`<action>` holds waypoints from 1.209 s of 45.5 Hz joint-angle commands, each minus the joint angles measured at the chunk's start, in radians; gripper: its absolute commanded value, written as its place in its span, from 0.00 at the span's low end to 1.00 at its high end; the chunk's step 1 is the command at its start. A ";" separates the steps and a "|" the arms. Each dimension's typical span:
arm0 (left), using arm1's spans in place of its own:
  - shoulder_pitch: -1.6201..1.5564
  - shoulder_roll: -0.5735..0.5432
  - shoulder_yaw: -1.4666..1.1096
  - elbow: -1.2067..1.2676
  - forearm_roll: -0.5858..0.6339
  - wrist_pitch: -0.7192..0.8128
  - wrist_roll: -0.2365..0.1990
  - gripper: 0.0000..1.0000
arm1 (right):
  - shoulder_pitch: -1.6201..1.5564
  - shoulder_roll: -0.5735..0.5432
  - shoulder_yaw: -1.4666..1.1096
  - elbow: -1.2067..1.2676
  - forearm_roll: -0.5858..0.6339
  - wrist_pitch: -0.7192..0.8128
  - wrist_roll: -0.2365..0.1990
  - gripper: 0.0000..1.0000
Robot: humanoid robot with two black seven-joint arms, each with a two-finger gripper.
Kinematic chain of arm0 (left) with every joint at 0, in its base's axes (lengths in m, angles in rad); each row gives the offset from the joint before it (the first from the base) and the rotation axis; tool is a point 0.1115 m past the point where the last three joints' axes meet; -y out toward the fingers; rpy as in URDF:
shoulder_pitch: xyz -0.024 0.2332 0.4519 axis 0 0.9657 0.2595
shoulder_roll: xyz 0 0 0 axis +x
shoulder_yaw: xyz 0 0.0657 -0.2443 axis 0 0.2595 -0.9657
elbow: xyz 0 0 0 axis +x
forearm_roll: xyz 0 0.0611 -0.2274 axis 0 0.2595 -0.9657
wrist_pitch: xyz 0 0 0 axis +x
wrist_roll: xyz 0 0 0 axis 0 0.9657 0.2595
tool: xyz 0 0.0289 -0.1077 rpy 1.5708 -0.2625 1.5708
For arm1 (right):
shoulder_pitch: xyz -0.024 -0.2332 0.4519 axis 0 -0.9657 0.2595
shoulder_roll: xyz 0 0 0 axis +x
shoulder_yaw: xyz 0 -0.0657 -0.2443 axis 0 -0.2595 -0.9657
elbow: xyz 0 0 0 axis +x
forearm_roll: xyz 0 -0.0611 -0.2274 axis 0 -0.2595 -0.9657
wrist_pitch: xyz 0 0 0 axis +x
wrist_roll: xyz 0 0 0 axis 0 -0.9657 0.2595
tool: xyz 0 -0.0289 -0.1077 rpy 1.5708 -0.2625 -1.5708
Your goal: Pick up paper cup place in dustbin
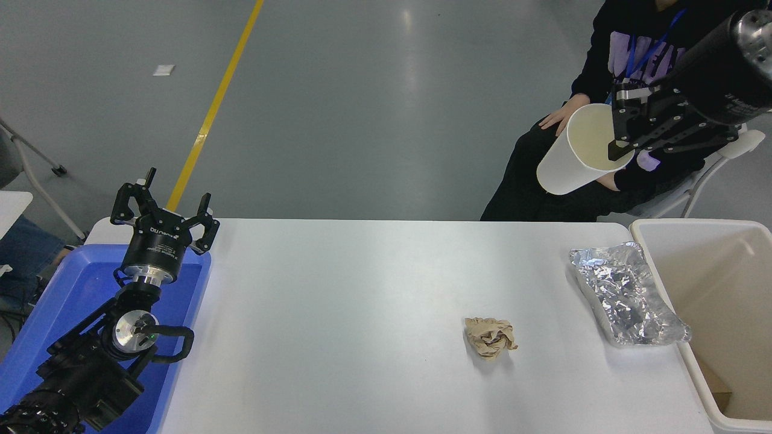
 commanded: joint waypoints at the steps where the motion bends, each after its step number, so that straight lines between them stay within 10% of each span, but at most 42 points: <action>1: 0.002 0.000 0.000 0.000 0.000 0.001 -0.001 0.98 | 0.009 -0.078 -0.125 -0.014 -0.014 0.001 -0.001 0.00; 28: 0.003 0.002 -0.002 0.000 0.000 0.001 -0.001 0.98 | -0.173 -0.445 -0.462 -0.233 -0.090 -0.018 -0.004 0.00; 41: 0.003 0.002 -0.002 0.000 0.000 0.001 -0.003 0.98 | -0.924 -0.508 -0.033 -0.424 -0.078 -0.630 -0.004 0.00; 55: 0.003 0.000 -0.002 0.000 0.000 0.001 -0.003 0.98 | -1.650 -0.347 0.576 -0.950 -0.083 -0.728 -0.010 0.00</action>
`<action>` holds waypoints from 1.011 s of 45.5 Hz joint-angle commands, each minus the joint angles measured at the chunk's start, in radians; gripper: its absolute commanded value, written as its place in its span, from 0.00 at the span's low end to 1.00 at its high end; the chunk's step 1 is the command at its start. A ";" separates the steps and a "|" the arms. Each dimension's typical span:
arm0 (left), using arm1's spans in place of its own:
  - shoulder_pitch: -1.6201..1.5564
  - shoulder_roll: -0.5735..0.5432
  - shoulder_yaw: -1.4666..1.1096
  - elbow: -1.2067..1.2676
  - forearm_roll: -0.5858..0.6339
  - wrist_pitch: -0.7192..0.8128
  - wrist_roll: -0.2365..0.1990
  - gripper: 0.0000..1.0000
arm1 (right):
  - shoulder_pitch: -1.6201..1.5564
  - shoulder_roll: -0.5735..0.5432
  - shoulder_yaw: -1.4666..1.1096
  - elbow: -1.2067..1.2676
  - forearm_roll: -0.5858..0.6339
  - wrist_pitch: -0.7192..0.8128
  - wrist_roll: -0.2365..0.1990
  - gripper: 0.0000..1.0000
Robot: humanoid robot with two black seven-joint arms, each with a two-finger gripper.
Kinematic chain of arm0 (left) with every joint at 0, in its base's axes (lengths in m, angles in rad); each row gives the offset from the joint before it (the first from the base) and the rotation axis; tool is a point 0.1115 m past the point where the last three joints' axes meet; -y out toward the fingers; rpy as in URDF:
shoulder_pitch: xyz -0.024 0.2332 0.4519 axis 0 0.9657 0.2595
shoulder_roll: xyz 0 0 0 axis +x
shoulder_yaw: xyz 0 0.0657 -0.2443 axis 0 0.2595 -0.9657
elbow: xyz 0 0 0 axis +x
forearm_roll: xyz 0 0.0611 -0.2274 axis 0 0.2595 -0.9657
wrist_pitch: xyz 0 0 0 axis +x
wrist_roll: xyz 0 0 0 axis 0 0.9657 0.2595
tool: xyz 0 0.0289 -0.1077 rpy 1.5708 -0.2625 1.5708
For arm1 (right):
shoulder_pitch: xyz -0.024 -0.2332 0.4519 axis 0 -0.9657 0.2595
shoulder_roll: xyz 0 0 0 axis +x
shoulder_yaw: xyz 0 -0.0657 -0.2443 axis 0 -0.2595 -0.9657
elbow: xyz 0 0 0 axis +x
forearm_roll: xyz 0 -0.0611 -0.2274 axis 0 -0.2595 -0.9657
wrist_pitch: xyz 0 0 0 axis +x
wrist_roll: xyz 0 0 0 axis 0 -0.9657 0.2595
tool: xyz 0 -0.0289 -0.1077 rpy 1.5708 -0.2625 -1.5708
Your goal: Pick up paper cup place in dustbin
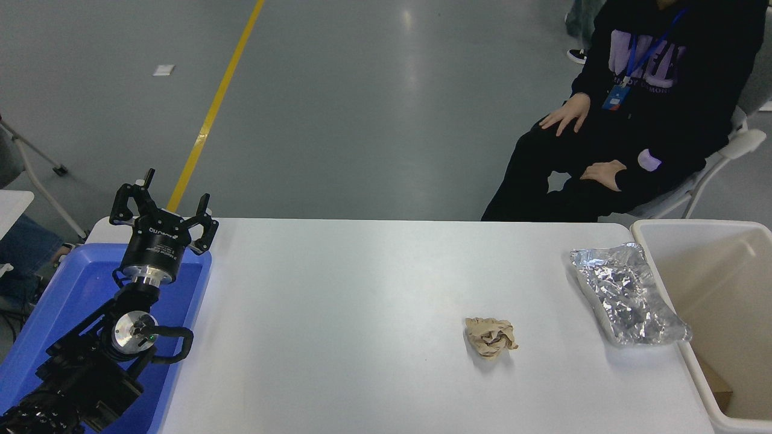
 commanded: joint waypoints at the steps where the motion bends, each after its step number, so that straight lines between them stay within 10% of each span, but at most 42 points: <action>1: 0.000 0.000 0.000 0.000 0.000 0.000 0.000 0.98 | -0.555 0.112 0.443 -0.395 -0.007 -0.123 -0.003 0.00; 38: -0.002 0.000 0.000 0.000 0.000 0.000 0.000 0.98 | -0.786 0.366 0.556 -0.717 -0.001 -0.192 -0.004 0.00; 42: -0.002 0.000 0.000 0.000 0.000 -0.002 0.000 0.98 | -0.783 0.366 0.555 -0.719 0.001 -0.203 -0.004 0.47; 46: -0.002 0.000 0.000 0.000 0.000 0.000 0.000 0.98 | -0.778 0.366 0.558 -0.716 0.004 -0.243 -0.003 0.71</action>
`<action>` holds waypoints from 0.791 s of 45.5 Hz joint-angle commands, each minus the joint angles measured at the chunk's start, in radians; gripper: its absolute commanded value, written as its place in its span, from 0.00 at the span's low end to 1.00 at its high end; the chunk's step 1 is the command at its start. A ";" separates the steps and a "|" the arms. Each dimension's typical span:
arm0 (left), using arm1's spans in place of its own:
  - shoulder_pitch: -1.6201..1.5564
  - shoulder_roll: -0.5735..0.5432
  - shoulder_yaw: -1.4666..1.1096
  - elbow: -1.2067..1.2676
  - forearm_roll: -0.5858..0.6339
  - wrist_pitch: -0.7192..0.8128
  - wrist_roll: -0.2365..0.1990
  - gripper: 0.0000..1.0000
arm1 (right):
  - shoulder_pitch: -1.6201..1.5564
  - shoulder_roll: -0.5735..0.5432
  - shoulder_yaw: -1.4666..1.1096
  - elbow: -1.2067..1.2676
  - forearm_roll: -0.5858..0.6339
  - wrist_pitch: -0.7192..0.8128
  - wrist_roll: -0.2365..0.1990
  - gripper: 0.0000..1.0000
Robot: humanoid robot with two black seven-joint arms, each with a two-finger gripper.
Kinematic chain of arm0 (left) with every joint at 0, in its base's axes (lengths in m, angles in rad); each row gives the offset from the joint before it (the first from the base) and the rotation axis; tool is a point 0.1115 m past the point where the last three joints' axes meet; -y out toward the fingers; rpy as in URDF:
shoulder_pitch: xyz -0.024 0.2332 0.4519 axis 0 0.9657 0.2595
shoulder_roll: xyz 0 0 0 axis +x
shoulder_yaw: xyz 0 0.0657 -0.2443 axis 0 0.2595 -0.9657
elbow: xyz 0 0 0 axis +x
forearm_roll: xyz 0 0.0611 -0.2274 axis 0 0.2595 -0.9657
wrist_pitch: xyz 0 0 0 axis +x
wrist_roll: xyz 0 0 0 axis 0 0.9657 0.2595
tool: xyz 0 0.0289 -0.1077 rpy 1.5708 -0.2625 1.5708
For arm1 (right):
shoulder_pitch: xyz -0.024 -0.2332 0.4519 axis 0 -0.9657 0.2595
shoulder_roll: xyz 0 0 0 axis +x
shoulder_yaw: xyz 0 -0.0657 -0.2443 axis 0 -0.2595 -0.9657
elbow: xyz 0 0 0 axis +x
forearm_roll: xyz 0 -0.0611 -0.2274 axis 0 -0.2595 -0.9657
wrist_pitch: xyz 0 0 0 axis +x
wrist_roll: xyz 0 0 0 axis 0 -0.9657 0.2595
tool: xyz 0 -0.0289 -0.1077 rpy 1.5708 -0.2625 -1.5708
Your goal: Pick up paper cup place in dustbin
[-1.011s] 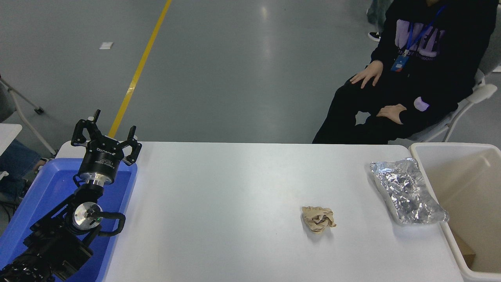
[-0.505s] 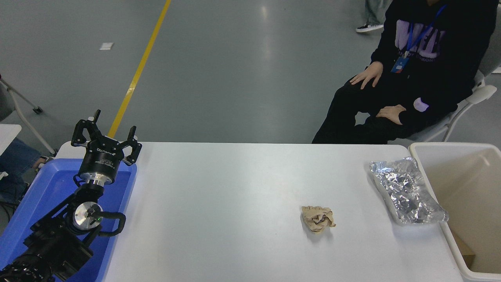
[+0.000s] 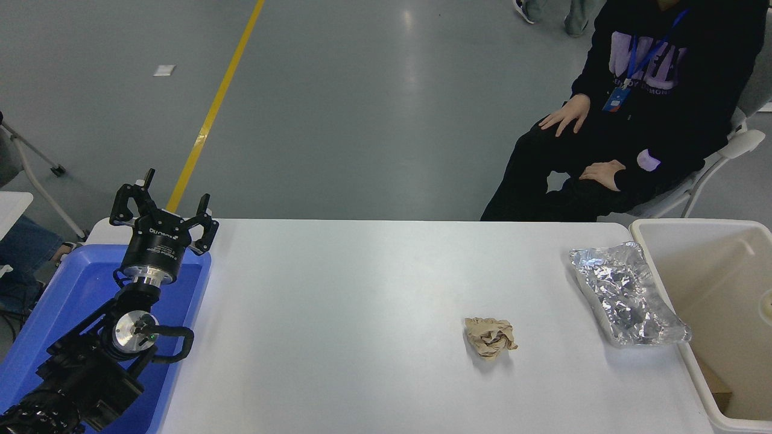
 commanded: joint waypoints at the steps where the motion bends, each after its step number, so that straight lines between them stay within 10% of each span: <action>1: 0.000 0.000 0.000 0.000 0.000 -0.001 0.000 0.98 | -0.007 0.008 0.011 -0.001 0.007 -0.060 0.001 0.75; 36: 0.000 0.000 0.002 0.000 0.000 0.000 0.001 0.98 | 0.114 -0.097 0.020 0.261 0.007 -0.063 0.001 0.81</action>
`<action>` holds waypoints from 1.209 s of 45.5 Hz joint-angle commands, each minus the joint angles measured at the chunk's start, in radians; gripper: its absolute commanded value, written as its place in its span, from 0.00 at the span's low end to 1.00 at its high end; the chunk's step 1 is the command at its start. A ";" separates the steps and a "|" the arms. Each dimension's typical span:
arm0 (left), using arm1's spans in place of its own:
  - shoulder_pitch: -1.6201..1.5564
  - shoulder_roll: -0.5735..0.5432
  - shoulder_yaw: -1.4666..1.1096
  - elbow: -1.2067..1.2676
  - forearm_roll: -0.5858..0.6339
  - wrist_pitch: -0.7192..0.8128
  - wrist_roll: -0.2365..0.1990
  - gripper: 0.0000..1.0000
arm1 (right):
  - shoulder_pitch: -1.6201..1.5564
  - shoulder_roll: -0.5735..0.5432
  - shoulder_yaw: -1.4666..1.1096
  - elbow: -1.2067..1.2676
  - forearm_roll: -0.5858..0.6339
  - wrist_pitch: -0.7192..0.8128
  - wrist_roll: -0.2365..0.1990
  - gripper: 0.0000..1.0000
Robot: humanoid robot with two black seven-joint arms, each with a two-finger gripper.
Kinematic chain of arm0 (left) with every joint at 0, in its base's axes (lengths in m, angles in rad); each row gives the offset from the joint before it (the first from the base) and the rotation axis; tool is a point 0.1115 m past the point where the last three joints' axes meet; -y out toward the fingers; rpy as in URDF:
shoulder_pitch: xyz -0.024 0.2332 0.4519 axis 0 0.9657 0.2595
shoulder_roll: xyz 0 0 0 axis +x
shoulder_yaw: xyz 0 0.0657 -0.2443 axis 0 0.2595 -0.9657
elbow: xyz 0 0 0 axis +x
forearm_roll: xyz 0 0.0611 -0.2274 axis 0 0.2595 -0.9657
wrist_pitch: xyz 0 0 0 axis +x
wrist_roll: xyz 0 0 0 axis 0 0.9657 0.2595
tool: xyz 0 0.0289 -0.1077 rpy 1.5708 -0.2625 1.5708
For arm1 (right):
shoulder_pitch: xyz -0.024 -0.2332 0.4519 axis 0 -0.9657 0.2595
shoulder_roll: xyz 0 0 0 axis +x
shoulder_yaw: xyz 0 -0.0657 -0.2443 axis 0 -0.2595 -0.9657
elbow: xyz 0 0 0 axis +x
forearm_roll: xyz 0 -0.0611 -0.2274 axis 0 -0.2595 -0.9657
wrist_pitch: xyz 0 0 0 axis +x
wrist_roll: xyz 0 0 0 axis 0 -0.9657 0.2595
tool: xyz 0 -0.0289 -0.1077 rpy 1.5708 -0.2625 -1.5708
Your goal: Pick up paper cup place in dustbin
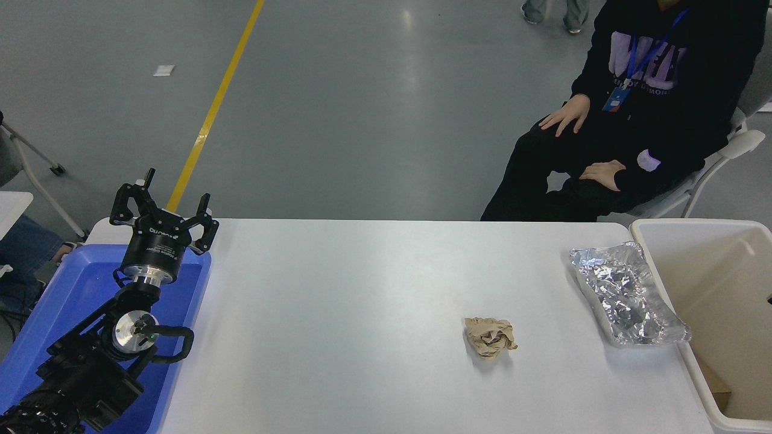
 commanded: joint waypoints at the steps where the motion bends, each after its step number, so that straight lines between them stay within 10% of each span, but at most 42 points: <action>1: -0.002 0.000 0.002 0.000 0.000 -0.001 0.002 0.98 | 0.107 -0.112 -0.003 0.252 0.000 -0.001 0.000 0.81; 24: -0.002 0.000 0.002 0.000 0.000 -0.001 0.002 0.98 | 0.979 -0.336 -0.537 1.120 0.000 0.110 0.006 1.00; 34: -0.002 0.000 0.002 0.000 0.000 -0.001 0.002 0.98 | 1.228 -0.180 -0.701 1.258 0.003 0.320 0.006 1.00; 44: 0.000 0.000 0.002 0.000 0.000 0.001 0.002 0.98 | 1.529 0.023 -0.750 1.265 0.003 0.839 0.008 1.00; 55: 0.002 0.000 0.002 0.000 0.000 0.001 0.002 0.98 | 1.661 0.204 -0.630 1.281 0.002 0.860 0.006 1.00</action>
